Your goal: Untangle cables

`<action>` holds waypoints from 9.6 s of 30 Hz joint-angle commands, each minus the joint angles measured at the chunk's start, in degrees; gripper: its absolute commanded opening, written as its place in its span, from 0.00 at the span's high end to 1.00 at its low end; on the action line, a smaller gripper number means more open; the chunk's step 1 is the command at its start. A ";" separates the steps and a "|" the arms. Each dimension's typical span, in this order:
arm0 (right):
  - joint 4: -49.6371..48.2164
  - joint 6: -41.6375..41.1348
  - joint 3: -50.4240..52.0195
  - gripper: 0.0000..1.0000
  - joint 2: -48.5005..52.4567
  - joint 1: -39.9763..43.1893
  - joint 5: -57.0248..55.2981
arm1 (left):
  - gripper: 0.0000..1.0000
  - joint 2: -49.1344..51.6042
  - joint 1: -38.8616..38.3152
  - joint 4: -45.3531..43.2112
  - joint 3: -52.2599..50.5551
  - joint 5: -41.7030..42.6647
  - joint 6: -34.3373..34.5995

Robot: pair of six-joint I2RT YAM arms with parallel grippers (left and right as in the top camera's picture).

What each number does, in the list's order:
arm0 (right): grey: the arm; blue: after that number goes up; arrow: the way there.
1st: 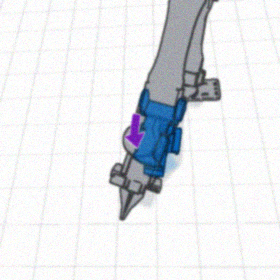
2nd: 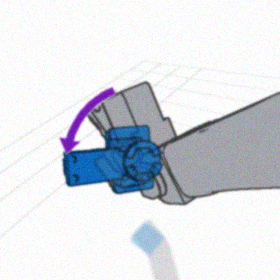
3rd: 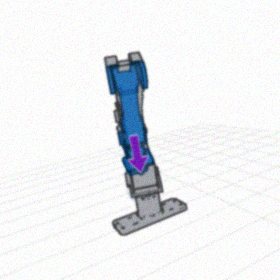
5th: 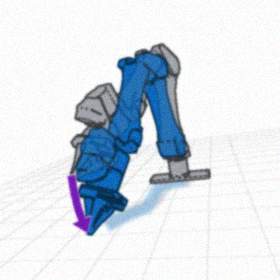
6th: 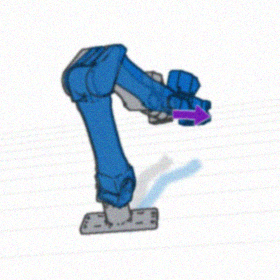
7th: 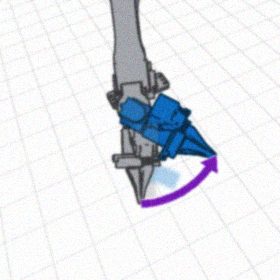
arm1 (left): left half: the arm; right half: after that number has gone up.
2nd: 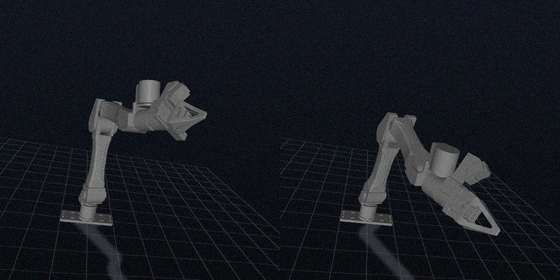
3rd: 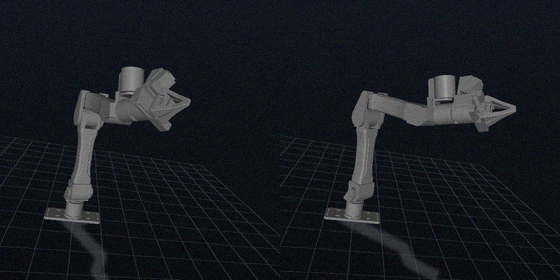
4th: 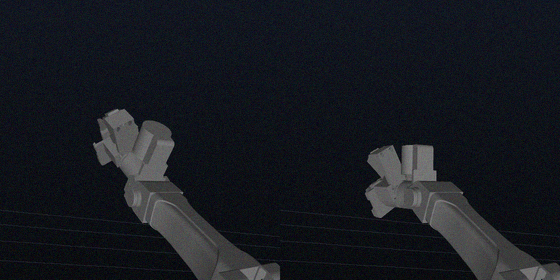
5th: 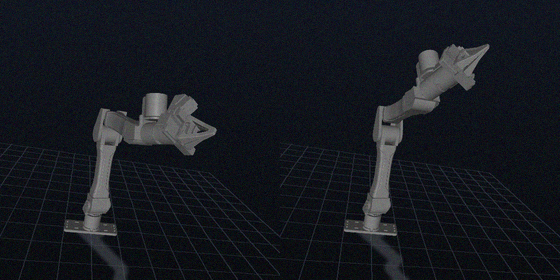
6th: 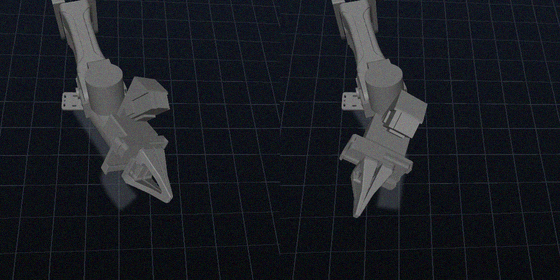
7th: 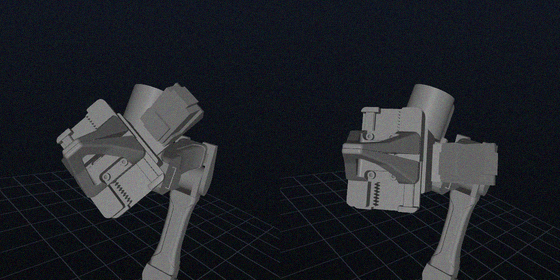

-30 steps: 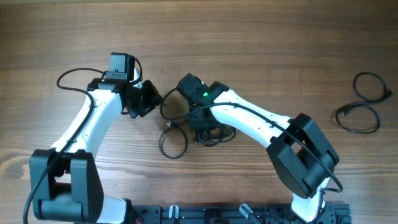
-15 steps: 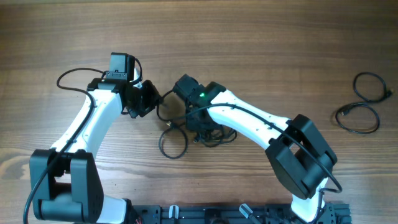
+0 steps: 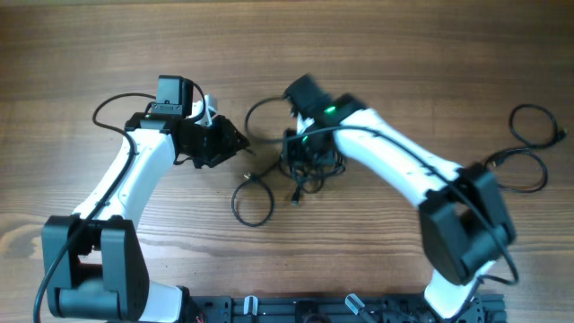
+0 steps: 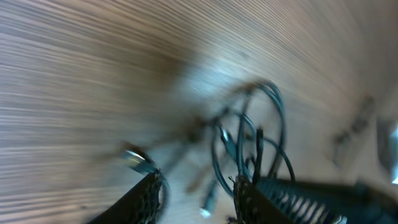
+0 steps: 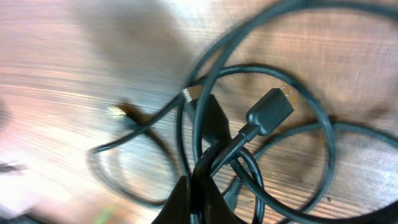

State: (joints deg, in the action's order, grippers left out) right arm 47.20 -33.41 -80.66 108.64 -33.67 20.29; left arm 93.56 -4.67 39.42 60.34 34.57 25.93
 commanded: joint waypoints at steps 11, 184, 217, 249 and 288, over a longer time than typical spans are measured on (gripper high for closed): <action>-16.72 0.96 0.04 0.96 -2.95 8.96 39.32 | 0.65 0.31 1.38 -7.19 -0.11 35.04 2.86; -31.95 -14.67 13.84 0.96 -6.49 5.88 22.21 | 0.74 -0.50 -7.04 1.42 0.83 11.21 6.58; -31.32 -12.41 13.84 0.96 -6.49 5.90 22.91 | 0.96 -0.50 -11.72 -7.15 0.74 2.36 6.97; -25.31 -14.82 13.86 0.75 -6.47 5.88 25.18 | 0.96 -0.50 -7.58 2.78 0.74 12.52 -58.21; -30.16 -3.17 20.31 0.81 -6.45 11.98 26.40 | 0.96 -0.50 -0.52 -2.45 0.68 19.78 -42.47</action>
State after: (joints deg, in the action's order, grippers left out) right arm 20.47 -37.30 -60.14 101.25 -23.00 35.62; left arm 94.11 -3.73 35.51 60.18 55.11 -15.25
